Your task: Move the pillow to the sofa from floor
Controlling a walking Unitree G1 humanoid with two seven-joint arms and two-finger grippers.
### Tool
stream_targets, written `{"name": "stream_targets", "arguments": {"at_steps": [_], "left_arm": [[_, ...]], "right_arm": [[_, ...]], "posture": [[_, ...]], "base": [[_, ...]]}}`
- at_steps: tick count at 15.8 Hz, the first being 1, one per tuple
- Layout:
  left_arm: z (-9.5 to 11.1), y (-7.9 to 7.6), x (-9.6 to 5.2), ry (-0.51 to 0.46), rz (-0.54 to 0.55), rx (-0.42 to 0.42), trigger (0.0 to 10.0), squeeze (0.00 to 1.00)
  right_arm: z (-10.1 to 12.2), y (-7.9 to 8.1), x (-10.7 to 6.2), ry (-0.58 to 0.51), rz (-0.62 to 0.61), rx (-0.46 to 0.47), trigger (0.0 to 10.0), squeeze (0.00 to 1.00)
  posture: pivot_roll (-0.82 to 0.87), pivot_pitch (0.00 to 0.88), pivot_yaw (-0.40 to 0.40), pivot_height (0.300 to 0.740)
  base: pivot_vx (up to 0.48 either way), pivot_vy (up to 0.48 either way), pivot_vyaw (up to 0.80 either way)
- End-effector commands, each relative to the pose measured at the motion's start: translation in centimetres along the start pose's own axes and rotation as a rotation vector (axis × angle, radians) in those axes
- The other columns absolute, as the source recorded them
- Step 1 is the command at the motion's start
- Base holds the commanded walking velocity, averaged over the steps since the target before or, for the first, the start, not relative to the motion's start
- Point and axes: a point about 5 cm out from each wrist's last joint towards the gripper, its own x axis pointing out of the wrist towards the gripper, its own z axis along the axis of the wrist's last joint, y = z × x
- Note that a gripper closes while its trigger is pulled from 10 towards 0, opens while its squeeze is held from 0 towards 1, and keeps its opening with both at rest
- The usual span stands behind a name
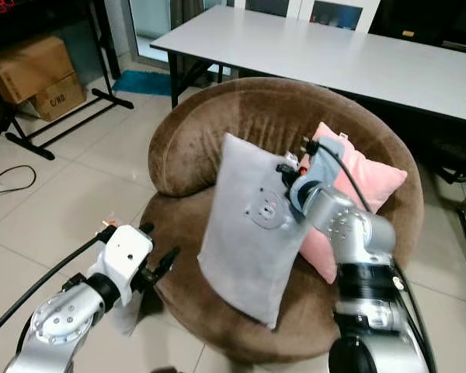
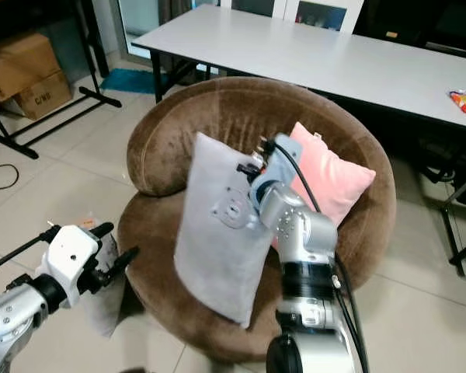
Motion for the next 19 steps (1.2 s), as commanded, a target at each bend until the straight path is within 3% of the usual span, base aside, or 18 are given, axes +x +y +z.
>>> {"name": "stream_targets", "arguments": {"at_steps": [1,2,3,4,5,7,8,10,11,16,19], "left_arm": [[0.2,-0.2,0.1,-0.007,-0.020,-0.002,10.0,0.00],[0.3,-0.3,0.1,-0.008,-0.021,-0.002,10.0,0.00],[0.3,-0.3,0.2,-0.009,-0.023,-0.001,10.0,0.00],[0.3,-0.2,0.3,-0.012,-0.023,0.001,10.0,0.00],[0.4,0.0,0.4,-0.014,-0.018,0.005,10.0,0.00],[0.4,0.2,0.4,-0.017,-0.009,0.011,10.0,0.00],[0.6,0.6,0.5,-0.025,0.010,0.021,10.0,0.00],[0.7,1.0,0.6,-0.033,0.028,0.028,10.0,0.00],[0.9,1.2,0.8,-0.044,0.043,0.028,10.0,0.00],[1.3,1.2,1.6,-0.077,0.084,0.004,10.0,0.00],[1.7,1.5,1.9,-0.118,0.170,-0.021,10.0,0.00]], "right_arm": [[1.2,0.7,0.9,-0.073,0.000,0.069,10.0,0.00],[0.9,0.2,1.4,-0.059,-0.033,0.042,10.0,0.00],[0.4,-1.5,2.2,-0.050,-0.123,-0.023,10.0,0.07],[0.4,-3.0,2.6,-0.070,-0.191,-0.052,10.0,1.00],[0.9,-4.0,2.7,-0.105,-0.237,-0.038,10.0,1.00],[1.8,-4.4,2.8,-0.156,-0.220,0.013,10.0,1.00],[3.2,-4.8,2.7,-0.239,-0.224,0.019,10.0,1.00],[4.3,-5.2,2.4,-0.302,-0.233,0.000,10.0,1.00],[5.2,-5.3,2.1,-0.367,-0.236,-0.066,10.0,1.00],[5.4,-4.8,1.6,-0.456,-0.140,-0.122,10.0,1.00],[4.7,-3.2,-0.4,-0.529,-0.112,-0.079,10.0,1.00]], "posture": [[-0.03,0.000,-0.064,0.740],[-0.03,0.000,-0.064,0.740],[-0.02,0.000,-0.067,0.740],[-0.02,0.000,-0.071,0.740],[-0.01,0.000,-0.071,0.740],[-0.01,0.000,-0.069,0.740],[-0.01,0.000,-0.058,0.740],[-0.01,0.000,-0.055,0.740],[-0.01,0.000,-0.053,0.740],[-0.03,0.000,-0.031,0.740],[-0.04,0.000,-0.022,0.740]], "base": [[0.000,0.000,0.00],[0.000,0.000,0.00],[0.000,0.000,0.00],[0.000,0.000,0.00],[0.000,0.000,0.00],[0.000,0.000,0.00],[0.000,0.000,0.00],[0.000,0.000,0.00],[0.000,0.000,0.00],[0.000,0.000,0.00],[0.000,0.000,0.00]]}}
